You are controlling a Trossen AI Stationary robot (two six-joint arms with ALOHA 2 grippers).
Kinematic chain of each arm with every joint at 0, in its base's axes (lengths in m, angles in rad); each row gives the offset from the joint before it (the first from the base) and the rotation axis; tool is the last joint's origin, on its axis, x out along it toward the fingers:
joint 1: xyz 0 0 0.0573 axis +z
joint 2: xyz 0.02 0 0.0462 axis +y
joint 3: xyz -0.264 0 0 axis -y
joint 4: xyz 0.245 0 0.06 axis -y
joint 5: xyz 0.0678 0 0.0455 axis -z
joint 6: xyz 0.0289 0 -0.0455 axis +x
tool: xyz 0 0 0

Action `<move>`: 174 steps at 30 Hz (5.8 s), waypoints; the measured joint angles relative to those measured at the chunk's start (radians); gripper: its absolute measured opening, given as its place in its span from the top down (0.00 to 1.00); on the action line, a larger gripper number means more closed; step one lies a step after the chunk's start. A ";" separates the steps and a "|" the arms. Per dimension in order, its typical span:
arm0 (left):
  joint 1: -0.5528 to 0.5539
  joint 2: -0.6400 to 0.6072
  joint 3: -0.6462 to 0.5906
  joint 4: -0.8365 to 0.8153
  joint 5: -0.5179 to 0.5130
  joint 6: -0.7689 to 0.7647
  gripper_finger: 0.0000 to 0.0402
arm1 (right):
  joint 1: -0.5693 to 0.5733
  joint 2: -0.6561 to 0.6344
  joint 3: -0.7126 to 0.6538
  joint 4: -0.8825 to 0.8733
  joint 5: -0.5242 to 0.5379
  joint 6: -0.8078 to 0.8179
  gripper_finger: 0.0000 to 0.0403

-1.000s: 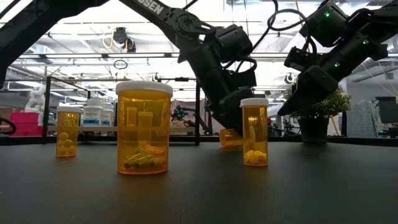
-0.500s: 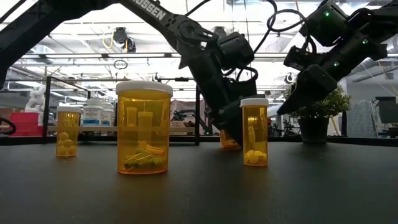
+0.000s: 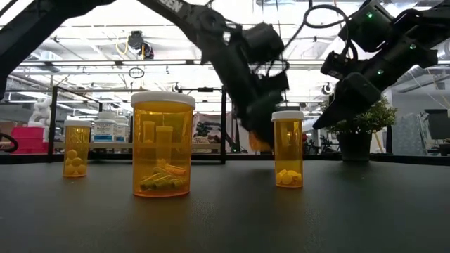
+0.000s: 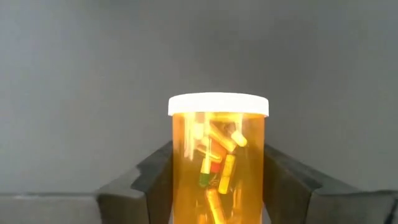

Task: Pick and place medicine bottles onto shelf by color
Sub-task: Put the large orange pill bottle aligned with the other large orange pill bottle on the shelf

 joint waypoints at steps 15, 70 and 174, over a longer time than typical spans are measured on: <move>-0.001 -0.342 -0.088 -0.119 0.001 0.035 0.53 | 0.017 0.000 -0.025 0.281 -0.114 0.006 0.22; -0.018 -0.381 -0.655 1.309 0.235 -0.003 0.50 | -0.082 0.300 0.164 0.753 -0.515 -0.050 0.39; 0.010 -0.169 0.275 -0.359 0.101 0.262 0.18 | -0.094 0.300 0.164 0.409 -0.355 -0.140 0.55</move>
